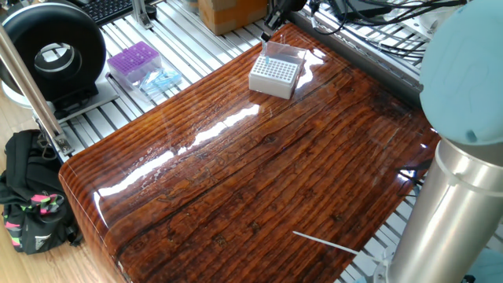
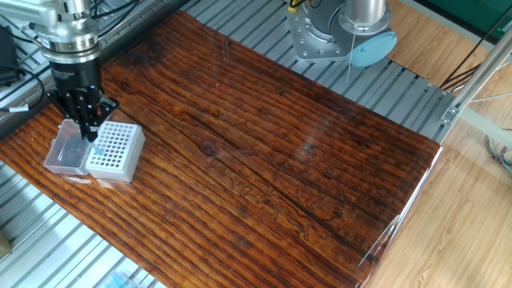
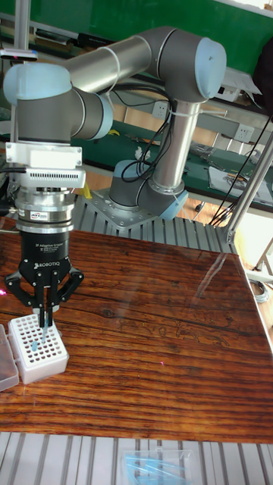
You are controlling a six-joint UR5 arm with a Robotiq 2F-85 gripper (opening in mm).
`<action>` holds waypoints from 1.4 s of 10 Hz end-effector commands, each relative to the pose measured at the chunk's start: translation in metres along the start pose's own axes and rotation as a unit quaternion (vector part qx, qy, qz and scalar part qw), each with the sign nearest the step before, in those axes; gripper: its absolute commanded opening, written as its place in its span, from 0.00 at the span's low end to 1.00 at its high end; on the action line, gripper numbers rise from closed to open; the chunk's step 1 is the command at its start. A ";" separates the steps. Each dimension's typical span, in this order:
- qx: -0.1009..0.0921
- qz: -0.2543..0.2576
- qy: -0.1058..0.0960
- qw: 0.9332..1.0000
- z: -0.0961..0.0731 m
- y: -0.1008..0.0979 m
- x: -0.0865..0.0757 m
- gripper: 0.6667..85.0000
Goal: Insert a medium pipette tip into the holder for medium pipette tips
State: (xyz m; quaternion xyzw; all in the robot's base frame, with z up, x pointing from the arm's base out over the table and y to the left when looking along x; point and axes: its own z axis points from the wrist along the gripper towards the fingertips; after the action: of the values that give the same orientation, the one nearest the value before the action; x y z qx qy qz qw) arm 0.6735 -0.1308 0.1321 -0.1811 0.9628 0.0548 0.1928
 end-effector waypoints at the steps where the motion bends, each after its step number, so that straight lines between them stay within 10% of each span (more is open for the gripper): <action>1: -0.011 0.003 -0.010 1.000 0.000 0.005 -0.003 0.00; 14: -0.031 0.000 -0.003 1.000 0.010 0.016 0.024 0.00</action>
State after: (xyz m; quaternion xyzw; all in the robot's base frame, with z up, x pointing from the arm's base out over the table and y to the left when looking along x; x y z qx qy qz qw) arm 0.6518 -0.1234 0.1136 -0.1894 0.9603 0.0795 0.1888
